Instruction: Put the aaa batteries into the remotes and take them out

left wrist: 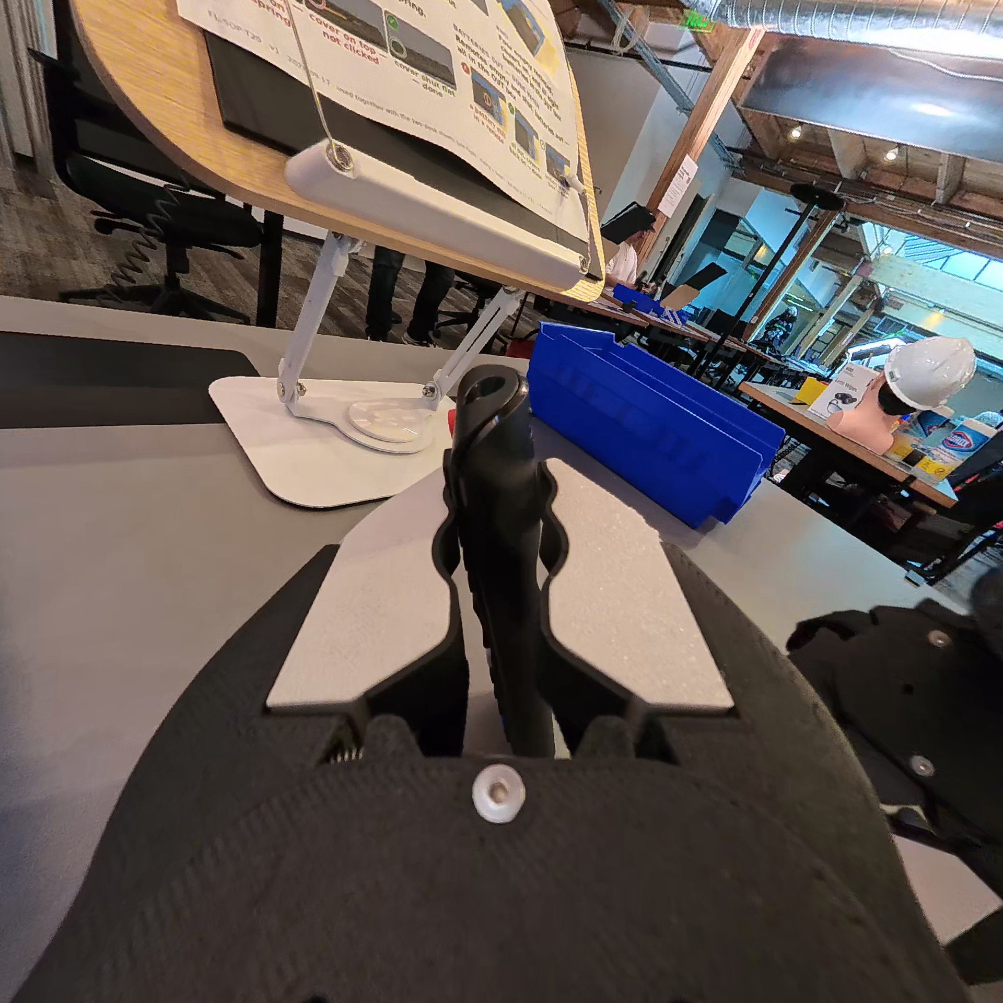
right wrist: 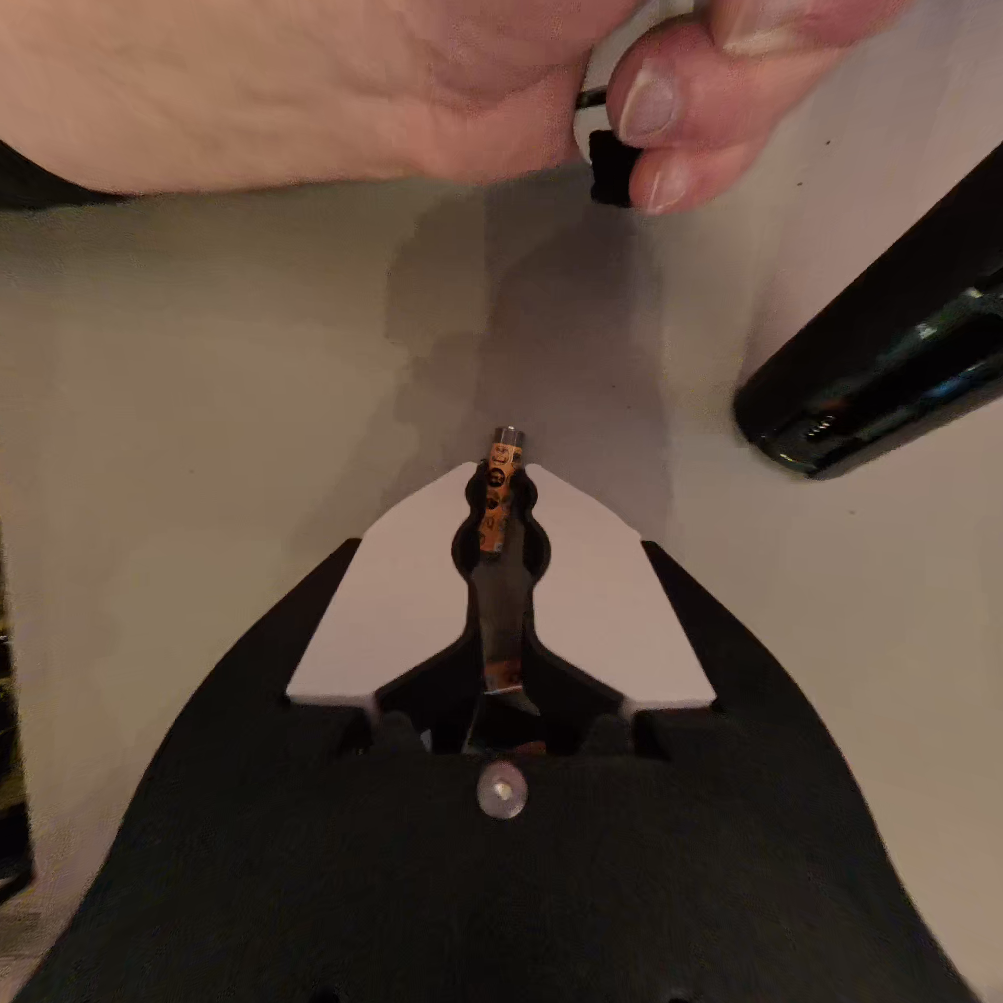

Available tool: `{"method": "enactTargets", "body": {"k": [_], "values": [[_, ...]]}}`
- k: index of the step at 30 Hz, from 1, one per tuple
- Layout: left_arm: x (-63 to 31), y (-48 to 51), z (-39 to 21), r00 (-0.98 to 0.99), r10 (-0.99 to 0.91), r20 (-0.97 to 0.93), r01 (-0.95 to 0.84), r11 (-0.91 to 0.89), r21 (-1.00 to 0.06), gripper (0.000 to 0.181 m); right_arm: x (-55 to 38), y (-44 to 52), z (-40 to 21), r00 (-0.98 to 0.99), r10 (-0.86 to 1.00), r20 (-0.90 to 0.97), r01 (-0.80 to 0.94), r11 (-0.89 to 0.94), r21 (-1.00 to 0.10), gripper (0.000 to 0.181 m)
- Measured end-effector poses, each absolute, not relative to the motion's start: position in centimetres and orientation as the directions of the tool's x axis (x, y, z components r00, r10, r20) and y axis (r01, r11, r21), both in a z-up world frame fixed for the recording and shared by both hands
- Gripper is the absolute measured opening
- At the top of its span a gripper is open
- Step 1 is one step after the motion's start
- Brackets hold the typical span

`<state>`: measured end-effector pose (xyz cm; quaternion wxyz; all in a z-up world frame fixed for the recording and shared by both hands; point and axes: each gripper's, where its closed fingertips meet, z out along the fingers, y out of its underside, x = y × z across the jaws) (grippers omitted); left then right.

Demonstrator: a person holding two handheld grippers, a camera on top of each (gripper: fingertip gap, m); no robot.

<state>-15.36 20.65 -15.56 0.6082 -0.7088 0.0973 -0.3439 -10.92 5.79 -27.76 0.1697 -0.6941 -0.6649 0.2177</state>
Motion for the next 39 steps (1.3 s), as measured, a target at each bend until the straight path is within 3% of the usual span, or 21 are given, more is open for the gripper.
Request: {"method": "enactTargets", "body": {"k": [3,8,12,18,21,27,31,36,38,39], "values": [[-15.4,20.6,-15.5,0.74,-0.559,0.375,0.286,-0.244,-0.927,0.026,-10.5,5.9,-27.7,-0.005,1.0,-0.028,0.865,-0.01,-0.502,0.009],[-15.3,20.5,-15.5,0.733,-0.565,0.379,0.287,-0.247,-0.925,0.026,-9.7,5.9,-26.1,0.008,0.998,-0.057,0.793,-0.041,-0.608,0.009],[-15.6,20.6,-15.6,0.728,-0.558,0.398,0.301,-0.261,-0.917,0.026,-5.7,8.4,-22.0,0.059,0.998,0.0,0.723,-0.043,-0.689,0.009],[-15.5,20.5,-15.6,0.725,-0.557,0.405,0.305,-0.268,-0.914,0.026,7.9,19.7,-12.4,0.311,0.924,0.224,0.668,-0.045,-0.743,0.009],[-15.4,20.6,-15.6,0.723,-0.556,0.41,0.309,-0.27,-0.912,0.026,14.6,26.9,-11.1,0.361,0.859,0.363,0.758,-0.044,-0.651,0.009],[-15.5,20.8,-15.8,0.719,-0.557,0.416,0.313,-0.275,-0.909,0.026,20.8,38.9,-17.6,0.286,0.851,0.44,0.9,-0.081,-0.429,0.009],[-15.6,20.9,-15.9,0.714,-0.557,0.425,0.322,-0.278,-0.905,0.026,22.6,43.5,-20.2,0.225,0.837,0.498,0.953,-0.082,-0.293,0.009],[-15.2,20.8,-15.9,0.705,-0.567,0.427,0.322,-0.281,-0.904,0.026,25.7,46.7,-23.5,0.098,0.852,0.515,0.995,-0.089,-0.041,0.008],[-15.1,20.8,-15.9,0.703,-0.569,0.426,0.32,-0.282,-0.905,0.026,26.5,47.8,-24.2,0.064,0.831,0.553,0.993,-0.108,0.048,0.016],[-15.2,20.8,-16.0,0.704,-0.568,0.427,0.32,-0.283,-0.904,0.026,26.6,48.2,-24.2,0.051,0.816,0.576,0.992,-0.11,0.069,0.038]]}}
